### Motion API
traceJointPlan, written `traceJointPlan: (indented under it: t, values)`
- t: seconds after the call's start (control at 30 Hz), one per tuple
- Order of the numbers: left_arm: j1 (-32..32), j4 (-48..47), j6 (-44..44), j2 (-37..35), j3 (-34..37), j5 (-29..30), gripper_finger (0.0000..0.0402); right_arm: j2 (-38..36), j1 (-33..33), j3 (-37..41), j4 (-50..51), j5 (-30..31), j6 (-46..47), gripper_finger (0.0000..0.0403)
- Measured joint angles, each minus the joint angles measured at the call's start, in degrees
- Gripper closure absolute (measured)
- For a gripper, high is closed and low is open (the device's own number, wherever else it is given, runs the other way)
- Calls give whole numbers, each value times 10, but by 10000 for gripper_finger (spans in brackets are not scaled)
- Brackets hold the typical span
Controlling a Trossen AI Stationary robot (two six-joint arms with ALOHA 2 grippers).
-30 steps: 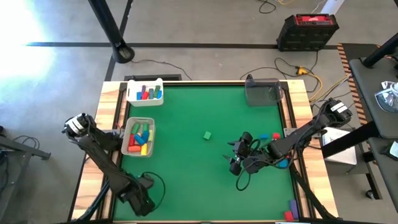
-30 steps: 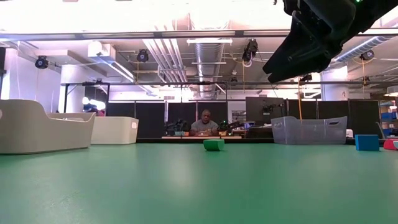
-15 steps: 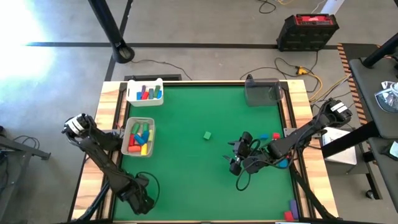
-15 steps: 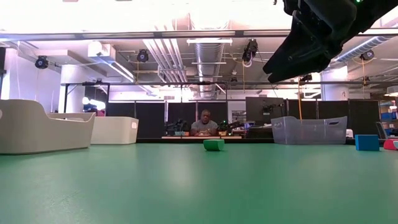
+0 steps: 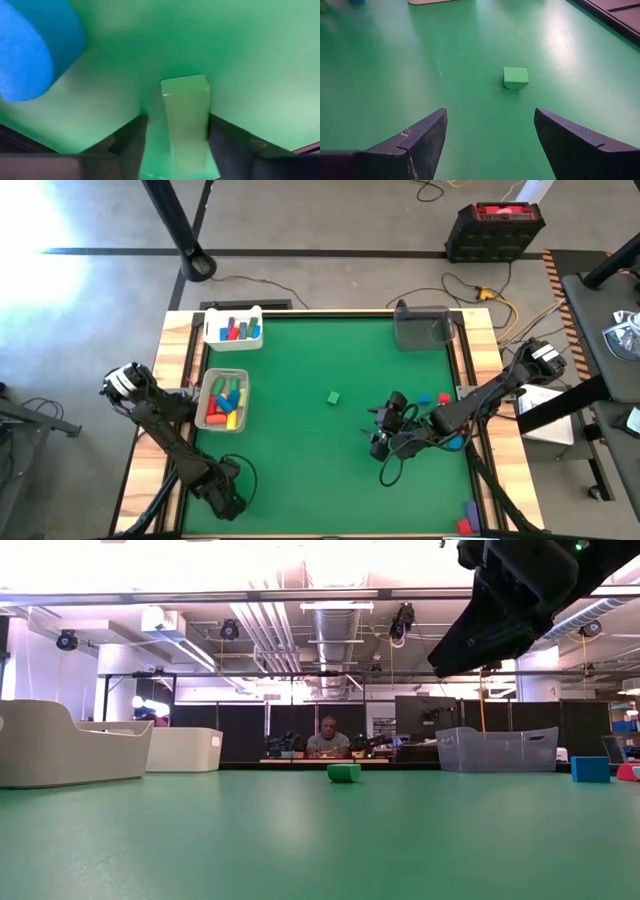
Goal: Sort blocks by size
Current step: Put the green rectangular block into the white bin
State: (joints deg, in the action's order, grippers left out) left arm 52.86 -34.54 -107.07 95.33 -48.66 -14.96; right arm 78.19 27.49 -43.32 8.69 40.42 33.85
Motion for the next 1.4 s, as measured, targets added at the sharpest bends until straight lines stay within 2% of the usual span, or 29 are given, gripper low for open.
traceJointPlan:
  t: [0.2,0.37,0.47,0.53,0.67,0.73,0.87,1.0,1.2,1.4]
  values:
    - [0,-9,14,10,0,14,323,0,0,5,0,1,0,103]
    - [0,-47,41,8,-44,49,323,0,0,11,0,0,0,99]
    - [-9,-117,67,-1,-116,119,323,0,0,15,0,-1,-4,103]
    - [-13,-174,101,-5,-169,190,323,0,0,17,-3,-1,-4,108]
    - [-44,-280,174,-5,-269,376,323,0,0,19,-11,0,-5,117]
    - [-75,-330,209,-8,-299,413,323,0,0,22,-21,0,-5,121]
    - [-168,-407,325,-19,-318,416,323,0,0,28,-35,1,-9,128]
    - [-307,-432,456,-40,-299,433,323,0,0,32,-33,1,-20,132]
    - [-578,-440,605,-66,-275,451,314,0,-5,33,-27,23,-65,138]
    - [-854,-357,696,-63,-254,451,316,0,-5,33,-7,32,-61,150]
